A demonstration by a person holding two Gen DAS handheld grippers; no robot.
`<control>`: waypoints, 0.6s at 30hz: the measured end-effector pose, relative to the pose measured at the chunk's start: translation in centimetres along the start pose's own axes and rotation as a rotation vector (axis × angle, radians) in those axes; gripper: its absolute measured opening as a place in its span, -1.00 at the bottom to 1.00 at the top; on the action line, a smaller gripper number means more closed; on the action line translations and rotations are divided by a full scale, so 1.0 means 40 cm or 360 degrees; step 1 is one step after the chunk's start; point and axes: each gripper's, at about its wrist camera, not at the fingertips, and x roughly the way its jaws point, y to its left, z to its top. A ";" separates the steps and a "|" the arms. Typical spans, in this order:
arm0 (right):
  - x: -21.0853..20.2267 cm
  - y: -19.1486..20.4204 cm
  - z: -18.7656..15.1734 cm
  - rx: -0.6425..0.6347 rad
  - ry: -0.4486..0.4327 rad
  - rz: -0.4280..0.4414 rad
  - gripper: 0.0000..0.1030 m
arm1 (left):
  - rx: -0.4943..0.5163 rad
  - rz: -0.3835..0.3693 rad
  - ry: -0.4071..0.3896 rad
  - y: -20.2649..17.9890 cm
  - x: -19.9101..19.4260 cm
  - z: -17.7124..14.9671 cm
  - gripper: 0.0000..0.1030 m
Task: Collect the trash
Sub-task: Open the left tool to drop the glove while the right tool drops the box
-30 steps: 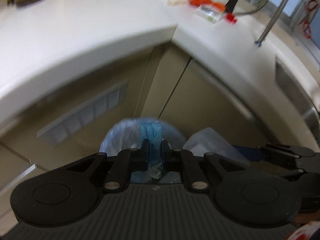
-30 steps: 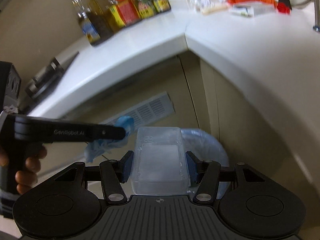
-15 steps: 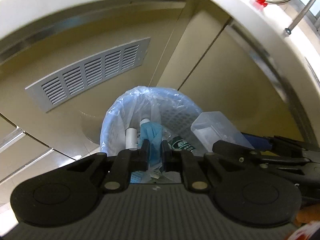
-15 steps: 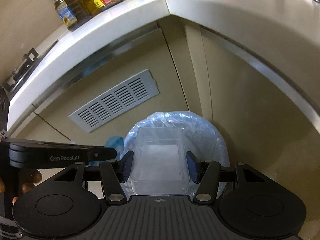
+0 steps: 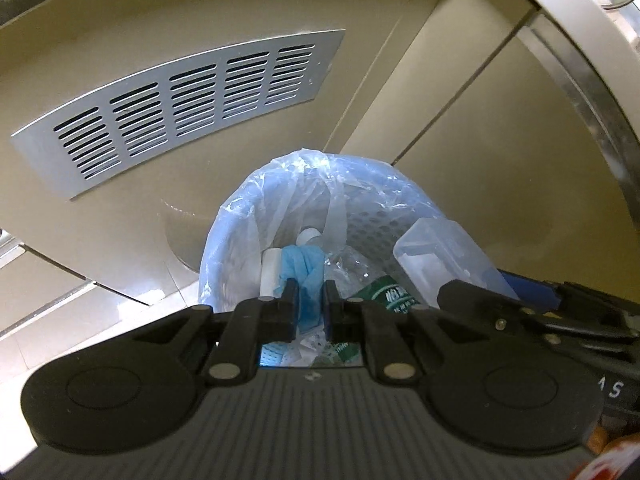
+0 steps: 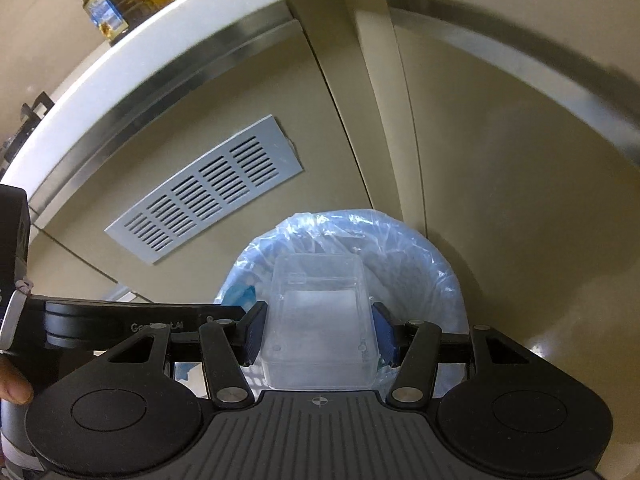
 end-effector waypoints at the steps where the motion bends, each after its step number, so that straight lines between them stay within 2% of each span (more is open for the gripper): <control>1: 0.007 -0.002 0.001 0.0002 0.0005 -0.0001 0.07 | 0.0001 0.0001 0.0002 0.001 0.008 0.002 -0.78; 9: 0.033 -0.009 0.009 0.0025 0.0029 0.0009 0.07 | 0.0002 0.0026 0.0014 0.003 0.032 0.005 -0.70; 18: 0.052 0.010 0.022 0.0005 0.0049 0.0023 0.07 | -0.0004 0.0049 -0.0012 0.013 0.000 0.008 -0.70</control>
